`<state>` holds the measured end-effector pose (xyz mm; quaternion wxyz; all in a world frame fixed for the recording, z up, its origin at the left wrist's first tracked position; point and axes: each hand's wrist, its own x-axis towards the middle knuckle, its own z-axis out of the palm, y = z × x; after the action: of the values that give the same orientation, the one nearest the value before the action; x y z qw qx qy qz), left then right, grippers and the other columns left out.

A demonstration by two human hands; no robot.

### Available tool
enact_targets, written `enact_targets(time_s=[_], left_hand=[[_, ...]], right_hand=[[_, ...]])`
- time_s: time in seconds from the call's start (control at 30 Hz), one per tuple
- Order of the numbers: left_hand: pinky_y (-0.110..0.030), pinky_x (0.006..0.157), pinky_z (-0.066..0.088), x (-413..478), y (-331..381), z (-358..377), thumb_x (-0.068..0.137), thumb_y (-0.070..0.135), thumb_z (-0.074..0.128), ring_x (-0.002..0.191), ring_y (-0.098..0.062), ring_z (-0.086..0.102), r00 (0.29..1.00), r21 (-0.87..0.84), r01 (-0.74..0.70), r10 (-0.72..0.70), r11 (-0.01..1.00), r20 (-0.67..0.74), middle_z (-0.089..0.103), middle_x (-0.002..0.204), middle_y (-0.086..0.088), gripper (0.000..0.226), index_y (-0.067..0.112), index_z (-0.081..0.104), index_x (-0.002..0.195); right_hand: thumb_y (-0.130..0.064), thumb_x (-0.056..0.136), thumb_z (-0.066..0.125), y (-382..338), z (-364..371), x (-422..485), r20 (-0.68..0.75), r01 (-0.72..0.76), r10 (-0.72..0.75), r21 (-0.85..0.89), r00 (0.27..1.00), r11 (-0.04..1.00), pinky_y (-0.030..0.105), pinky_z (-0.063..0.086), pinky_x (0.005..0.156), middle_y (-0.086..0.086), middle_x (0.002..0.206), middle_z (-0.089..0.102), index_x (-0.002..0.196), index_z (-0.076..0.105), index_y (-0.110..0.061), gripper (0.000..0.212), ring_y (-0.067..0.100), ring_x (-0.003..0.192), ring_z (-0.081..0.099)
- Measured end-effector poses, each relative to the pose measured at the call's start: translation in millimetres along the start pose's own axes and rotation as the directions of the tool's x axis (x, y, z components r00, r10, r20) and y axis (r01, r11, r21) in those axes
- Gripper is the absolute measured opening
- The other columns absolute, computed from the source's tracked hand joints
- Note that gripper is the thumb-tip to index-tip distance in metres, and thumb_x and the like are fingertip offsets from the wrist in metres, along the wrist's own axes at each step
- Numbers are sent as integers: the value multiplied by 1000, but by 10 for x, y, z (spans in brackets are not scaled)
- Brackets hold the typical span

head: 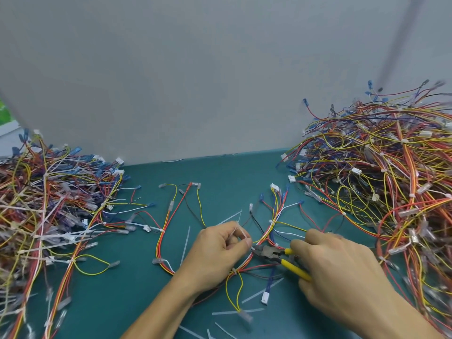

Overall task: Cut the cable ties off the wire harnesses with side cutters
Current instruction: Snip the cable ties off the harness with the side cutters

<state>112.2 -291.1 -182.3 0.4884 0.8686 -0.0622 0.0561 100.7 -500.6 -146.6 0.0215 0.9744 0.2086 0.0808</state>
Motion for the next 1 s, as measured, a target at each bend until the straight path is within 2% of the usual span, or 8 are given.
enact_targets(time_s=[0.1,0.23,0.33,0.43,0.53,0.73,0.8,1.0], left_hand=[[-16,48,28,2,-5,2,87,22,66,48,-6,30,1000,0,3,-3,1000,0,37,48,11,18,23,62,70],[-17,48,28,5,-8,2,87,21,66,48,-7,30,1000,-2,4,-4,1000,1,37,48,11,18,22,62,70],[-16,48,28,1,-6,3,87,21,66,48,-7,30,1000,1,3,-3,1000,-3,38,49,10,17,19,62,70],[-17,48,28,-1,-5,8,87,21,65,48,-7,30,1000,2,2,-2,1000,2,38,48,11,18,20,61,69],[-18,49,28,8,-21,11,88,21,65,49,-7,29,1000,-10,5,-5,1000,-5,37,49,11,21,23,60,67],[-24,53,29,12,6,-27,85,31,58,53,-11,31,998,-112,62,-65,992,-20,38,53,11,18,21,55,70],[-28,55,31,25,41,-50,81,28,51,53,-14,33,990,-244,113,-131,963,-58,41,55,4,18,18,49,66],[-26,49,31,43,182,-270,97,1,33,46,-13,34,952,-686,174,-298,707,-65,49,54,-2,26,10,49,79]], right_hand=[[-41,82,51,-4,4,0,-52,9,-9,8,999,1000,30,16,47,-6,93,51,95,48,-27,19,21,93,60],[-35,38,83,18,-9,23,-30,61,-63,-35,998,997,22,7,45,-8,55,49,56,52,-27,36,21,44,55],[-30,30,84,40,12,40,-28,49,-50,-45,998,998,21,7,44,-9,49,47,51,51,-26,39,22,36,50],[-34,52,78,37,12,40,25,88,-87,-35,996,995,23,10,45,-6,63,55,63,53,-28,29,23,52,60],[-39,87,46,49,81,55,31,55,-53,-62,998,997,31,20,49,-4,99,56,96,48,-26,16,24,93,62],[-41,90,40,35,133,64,61,34,-32,-39,998,999,31,29,59,-6,104,53,100,45,-28,17,23,100,59],[-41,90,39,34,155,61,58,35,-33,-42,998,998,31,31,60,-6,103,52,99,43,-29,15,21,99,59],[-43,85,43,14,146,37,60,17,-14,-39,998,999,31,31,60,-8,104,51,105,45,-30,24,19,102,58]])
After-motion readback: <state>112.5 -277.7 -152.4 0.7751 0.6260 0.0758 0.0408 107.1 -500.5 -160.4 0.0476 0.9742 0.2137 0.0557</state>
